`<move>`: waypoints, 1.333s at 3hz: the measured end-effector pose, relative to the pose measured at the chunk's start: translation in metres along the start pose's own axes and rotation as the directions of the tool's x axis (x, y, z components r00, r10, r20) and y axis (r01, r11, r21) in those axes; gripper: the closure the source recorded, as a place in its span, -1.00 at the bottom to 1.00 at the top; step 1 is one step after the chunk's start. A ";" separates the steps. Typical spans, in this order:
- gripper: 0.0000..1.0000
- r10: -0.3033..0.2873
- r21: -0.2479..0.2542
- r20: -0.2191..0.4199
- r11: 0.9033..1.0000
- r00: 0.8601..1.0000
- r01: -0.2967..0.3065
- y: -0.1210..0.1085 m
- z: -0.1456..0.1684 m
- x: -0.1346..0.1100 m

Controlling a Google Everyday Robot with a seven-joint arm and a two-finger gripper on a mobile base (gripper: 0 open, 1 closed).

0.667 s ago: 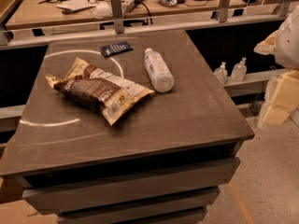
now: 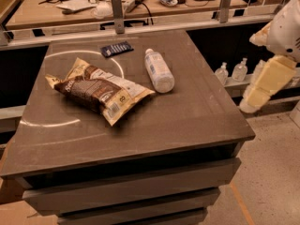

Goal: Place blue plastic bottle upright

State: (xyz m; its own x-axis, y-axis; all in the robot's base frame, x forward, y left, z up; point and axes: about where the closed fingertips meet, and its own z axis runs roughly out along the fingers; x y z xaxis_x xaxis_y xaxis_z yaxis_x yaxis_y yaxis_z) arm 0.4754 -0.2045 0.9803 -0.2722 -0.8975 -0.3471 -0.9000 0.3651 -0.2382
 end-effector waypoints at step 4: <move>-1.00 0.543 -0.162 0.222 0.840 0.810 -0.518 -0.125 0.045 -0.085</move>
Offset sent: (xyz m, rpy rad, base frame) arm 0.1693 0.0317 0.0270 0.5161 0.1001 -0.4593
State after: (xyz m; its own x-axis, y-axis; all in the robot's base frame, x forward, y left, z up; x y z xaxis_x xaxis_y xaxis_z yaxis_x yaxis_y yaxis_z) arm 0.6267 -0.1633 0.9987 -0.6335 -0.4742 -0.6114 -0.6697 0.7317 0.1264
